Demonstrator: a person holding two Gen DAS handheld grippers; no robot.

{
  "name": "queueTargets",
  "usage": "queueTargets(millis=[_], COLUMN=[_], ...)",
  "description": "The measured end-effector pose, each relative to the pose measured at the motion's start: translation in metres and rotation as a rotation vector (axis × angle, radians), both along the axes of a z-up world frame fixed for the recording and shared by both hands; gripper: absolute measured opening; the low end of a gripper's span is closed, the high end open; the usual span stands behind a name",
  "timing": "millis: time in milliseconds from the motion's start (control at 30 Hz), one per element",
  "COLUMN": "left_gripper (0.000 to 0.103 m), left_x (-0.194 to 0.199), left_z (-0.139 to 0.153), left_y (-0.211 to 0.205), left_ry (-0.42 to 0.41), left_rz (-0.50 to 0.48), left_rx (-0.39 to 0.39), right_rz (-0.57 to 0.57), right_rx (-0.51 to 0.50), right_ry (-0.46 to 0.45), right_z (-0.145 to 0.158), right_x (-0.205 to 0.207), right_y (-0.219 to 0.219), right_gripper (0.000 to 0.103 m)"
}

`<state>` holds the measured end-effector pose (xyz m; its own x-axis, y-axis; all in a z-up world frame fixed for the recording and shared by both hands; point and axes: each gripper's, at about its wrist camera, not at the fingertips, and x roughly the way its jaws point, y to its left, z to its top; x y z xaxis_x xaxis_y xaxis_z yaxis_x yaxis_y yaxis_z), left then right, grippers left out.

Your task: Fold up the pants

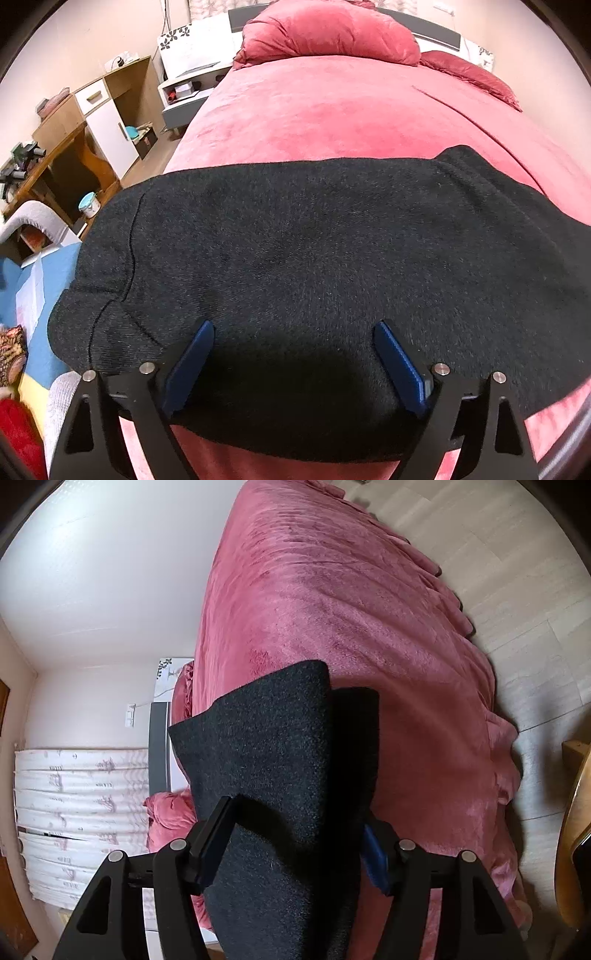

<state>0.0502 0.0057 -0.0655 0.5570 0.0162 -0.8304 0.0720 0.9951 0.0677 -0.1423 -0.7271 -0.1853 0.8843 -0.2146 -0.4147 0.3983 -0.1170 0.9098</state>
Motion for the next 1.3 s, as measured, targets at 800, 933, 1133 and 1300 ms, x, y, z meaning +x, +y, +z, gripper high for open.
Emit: queueTargets(millis=[800, 933, 1133, 1300], left_gripper=[0.095, 0.094, 0.094, 0.094], left_x=[0.01, 0.002, -0.004, -0.008], left_z=[-0.004, 0.01, 0.016, 0.019], left_y=[-0.002, 0.002, 0.011, 0.027], left_ry=[0.014, -0.035, -0.046, -0.064], left_rz=[0.002, -0.036, -0.057, -0.037], left_rx=[-0.018, -0.095, -0.157, -0.226], right_rz=[0.12, 0.18, 0.322, 0.524], right_rx=[-0.089, -0.183, -0.392, -0.624], right_ry=[0.128, 0.176, 0.212, 0.202], right_z=[0.064, 0.113, 0.198, 0.255], right_x=[0.013, 0.034, 0.088, 0.145], right_y=[-0.004, 0.007, 0.051, 0.134], right_gripper=[0.014, 0.014, 0.013, 0.013])
